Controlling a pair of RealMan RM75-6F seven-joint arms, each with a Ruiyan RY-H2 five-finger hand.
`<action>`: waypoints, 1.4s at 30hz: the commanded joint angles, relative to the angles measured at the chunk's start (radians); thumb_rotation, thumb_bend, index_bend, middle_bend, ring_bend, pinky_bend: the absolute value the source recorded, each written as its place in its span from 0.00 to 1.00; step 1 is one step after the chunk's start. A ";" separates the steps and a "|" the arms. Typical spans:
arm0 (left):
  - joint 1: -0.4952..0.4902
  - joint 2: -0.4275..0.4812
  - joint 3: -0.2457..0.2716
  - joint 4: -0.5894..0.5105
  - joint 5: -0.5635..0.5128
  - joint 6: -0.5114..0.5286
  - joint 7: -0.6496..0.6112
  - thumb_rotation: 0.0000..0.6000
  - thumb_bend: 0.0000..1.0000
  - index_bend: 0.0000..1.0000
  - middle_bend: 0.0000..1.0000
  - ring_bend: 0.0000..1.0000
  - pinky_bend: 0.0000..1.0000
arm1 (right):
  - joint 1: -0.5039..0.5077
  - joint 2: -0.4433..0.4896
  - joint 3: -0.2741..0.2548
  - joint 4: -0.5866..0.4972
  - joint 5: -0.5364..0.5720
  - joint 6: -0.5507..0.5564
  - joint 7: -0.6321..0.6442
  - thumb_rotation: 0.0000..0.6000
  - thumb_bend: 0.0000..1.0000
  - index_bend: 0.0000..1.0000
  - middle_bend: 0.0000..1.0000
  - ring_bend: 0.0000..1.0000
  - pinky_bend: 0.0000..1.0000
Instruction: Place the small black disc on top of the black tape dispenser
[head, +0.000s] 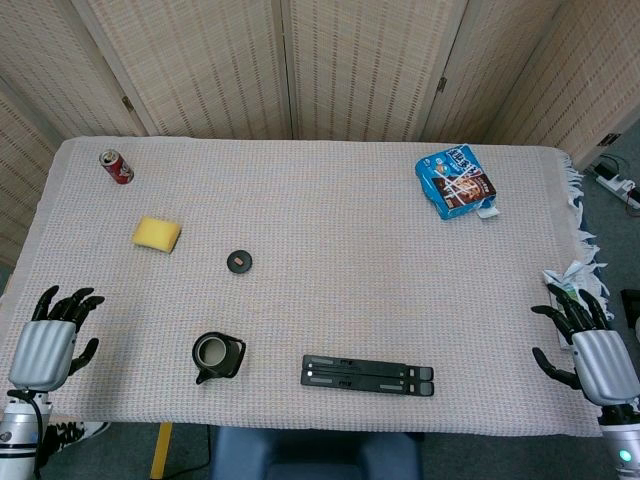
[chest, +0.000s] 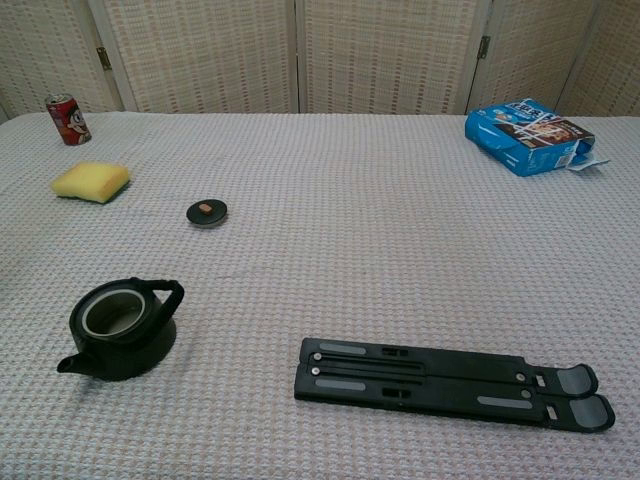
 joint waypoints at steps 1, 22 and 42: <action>-0.004 -0.005 -0.001 0.005 -0.005 -0.008 0.002 1.00 0.29 0.23 0.14 0.24 0.09 | 0.005 0.000 0.001 -0.005 0.002 -0.008 -0.007 1.00 0.35 0.25 0.09 0.17 0.00; -0.171 0.004 -0.085 0.059 0.021 -0.154 -0.036 1.00 0.31 0.28 0.19 0.37 0.28 | 0.018 0.017 0.008 -0.005 -0.003 -0.004 0.001 1.00 0.35 0.25 0.09 0.18 0.00; -0.540 -0.197 -0.117 0.368 0.019 -0.552 -0.190 1.00 0.26 0.25 0.23 0.73 0.80 | -0.001 0.028 -0.001 -0.016 -0.007 0.022 -0.009 1.00 0.35 0.25 0.09 0.18 0.00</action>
